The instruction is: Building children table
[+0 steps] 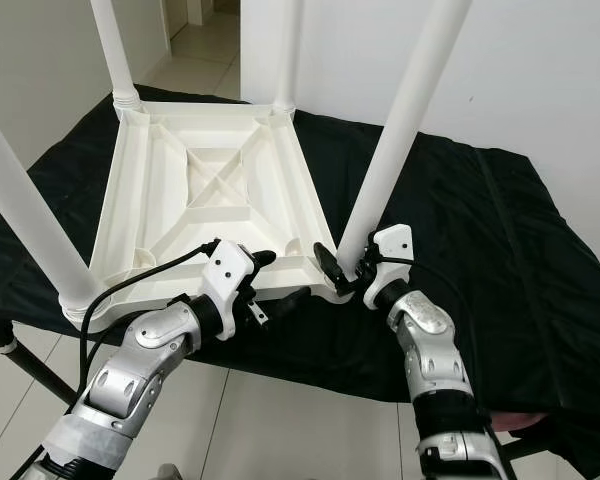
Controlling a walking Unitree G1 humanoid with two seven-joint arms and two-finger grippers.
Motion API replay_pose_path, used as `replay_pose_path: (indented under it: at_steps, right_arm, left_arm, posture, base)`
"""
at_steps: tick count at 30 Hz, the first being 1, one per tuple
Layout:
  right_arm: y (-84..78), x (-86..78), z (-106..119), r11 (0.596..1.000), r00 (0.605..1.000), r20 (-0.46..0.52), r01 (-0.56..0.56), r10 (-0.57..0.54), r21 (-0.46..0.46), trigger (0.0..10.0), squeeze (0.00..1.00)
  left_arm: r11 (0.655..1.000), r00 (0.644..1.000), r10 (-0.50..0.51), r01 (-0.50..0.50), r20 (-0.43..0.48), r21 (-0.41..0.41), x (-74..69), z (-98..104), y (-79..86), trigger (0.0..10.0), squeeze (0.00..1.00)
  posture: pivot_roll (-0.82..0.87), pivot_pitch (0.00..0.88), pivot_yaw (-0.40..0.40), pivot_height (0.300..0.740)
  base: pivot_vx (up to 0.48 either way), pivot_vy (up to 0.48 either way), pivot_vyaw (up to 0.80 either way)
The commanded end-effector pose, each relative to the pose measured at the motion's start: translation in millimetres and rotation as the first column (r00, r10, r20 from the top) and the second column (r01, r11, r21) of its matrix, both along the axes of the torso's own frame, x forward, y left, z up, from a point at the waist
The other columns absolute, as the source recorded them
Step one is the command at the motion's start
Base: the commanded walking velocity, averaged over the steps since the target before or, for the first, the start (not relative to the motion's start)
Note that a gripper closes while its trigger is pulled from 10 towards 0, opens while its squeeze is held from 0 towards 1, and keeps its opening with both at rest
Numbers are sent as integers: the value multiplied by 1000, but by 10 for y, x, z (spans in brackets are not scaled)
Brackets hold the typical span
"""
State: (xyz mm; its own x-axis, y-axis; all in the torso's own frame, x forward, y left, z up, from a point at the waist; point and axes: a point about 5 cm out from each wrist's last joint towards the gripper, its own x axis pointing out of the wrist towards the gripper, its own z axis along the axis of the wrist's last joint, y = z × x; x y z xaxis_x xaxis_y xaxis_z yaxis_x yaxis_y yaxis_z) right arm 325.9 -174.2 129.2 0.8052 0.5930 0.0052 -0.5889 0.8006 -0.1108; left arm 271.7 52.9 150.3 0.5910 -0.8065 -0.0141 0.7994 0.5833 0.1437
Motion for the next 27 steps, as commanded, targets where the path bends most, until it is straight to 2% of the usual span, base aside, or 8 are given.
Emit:
replay_pose_path:
  at_steps: [1, 2, 5, 6, 8, 22, 23, 27]
  right_arm:
    - [14, -8, -96, 998, 998, -37, -45, 44, -35, 10000, 0]
    - [24, 5, -104, 998, 997, -50, -56, 55, -18, 10000, 0]
    - [57, 31, -131, 997, 995, -66, -71, 71, 6, 2863, 0]
    - [57, 31, -131, 997, 995, -66, -71, 71, 6, 2863, 0]
    - [54, 37, -147, 998, 995, -70, -70, 70, 9, 0, 0]
    - [-29, 16, -242, 997, 995, -82, -60, 63, 39, 0, 0]
    - [-17, 3, -253, 998, 996, -83, -30, 35, 61, 10000, 0]
    - [49, -38, -303, 992, 992, -91, 96, -89, 78, 10000, 0]
  left_arm:
    - [1000, 1000, 14, -15, 26, 22, 13, 12, -22, 10000, 0]
    - [1000, 999, 12, -13, 37, 27, 15, 18, -22, 10000, 0]
    - [1000, 999, 9, -11, 44, 29, 32, 21, -11, 10000, 0]
    - [1000, 999, 9, -11, 44, 29, 32, 21, -11, 10000, 0]
    - [999, 999, 0, -1, 42, 32, 37, 20, -18, 10000, 0]
    - [999, 999, -32, 31, 35, 31, 35, 16, -53, 10000, 0]
    - [999, 999, -33, 32, 35, 31, 33, 10, -54, 10000, 0]
    - [999, 999, -24, 23, 35, 32, 27, -8, -56, 10000, 0]
  posture:
    - [-34, 0, -52, 740]
    - [-32, 0, -52, 740]
    - [-32, 0, -52, 740]
    - [-32, 0, -52, 740]
    - [-44, 0, -38, 740]
    - [-59, 0, -24, 740]
    - [-60, 0, -27, 740]
    - [-55, 0, -37, 740]
  base:
    - [0, 0, 0]
    - [0, 0, 0]
    - [0, 0, 0]
    - [0, 0, 0]
    - [0, 0, 0]
    - [0, 0, 0]
    - [0, 0, 0]
    - [0, 0, 0]
